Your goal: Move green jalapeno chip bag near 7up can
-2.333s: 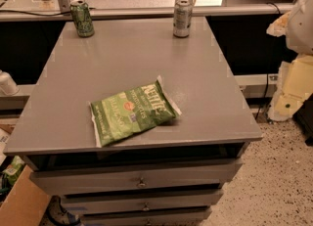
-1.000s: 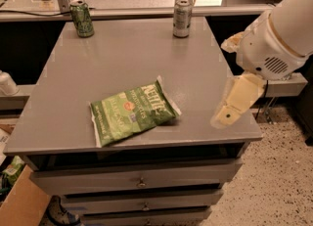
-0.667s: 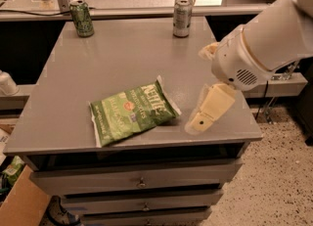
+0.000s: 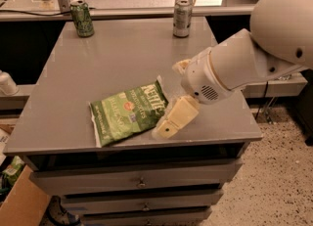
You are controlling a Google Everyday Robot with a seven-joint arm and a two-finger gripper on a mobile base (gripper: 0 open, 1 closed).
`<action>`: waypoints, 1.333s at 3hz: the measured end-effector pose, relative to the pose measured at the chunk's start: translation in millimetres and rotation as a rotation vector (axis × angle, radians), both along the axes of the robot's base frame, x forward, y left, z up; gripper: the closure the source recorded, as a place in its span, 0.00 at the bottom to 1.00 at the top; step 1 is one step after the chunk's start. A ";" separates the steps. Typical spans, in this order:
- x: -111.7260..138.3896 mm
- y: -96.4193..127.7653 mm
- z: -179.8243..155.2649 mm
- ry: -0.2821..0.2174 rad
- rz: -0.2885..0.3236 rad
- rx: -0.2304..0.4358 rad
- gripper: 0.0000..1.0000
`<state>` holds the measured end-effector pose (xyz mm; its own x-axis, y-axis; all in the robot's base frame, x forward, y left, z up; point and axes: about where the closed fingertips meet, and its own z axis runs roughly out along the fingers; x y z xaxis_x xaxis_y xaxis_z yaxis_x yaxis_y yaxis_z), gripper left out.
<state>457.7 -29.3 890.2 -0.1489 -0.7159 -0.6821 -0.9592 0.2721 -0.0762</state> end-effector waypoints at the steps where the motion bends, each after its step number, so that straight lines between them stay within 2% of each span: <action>1: 1.6 3.1 -0.2 -0.001 -0.003 0.012 0.00; 2: 0.3 2.4 0.8 -0.002 -0.003 0.017 0.00; 3: 3.9 1.7 -6.4 -0.006 -0.021 0.081 0.00; 4: 13.2 10.7 -19.6 -0.010 -0.037 0.172 0.00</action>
Offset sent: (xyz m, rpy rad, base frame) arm 0.0004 -0.0018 -0.0011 0.0318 0.0029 -0.0070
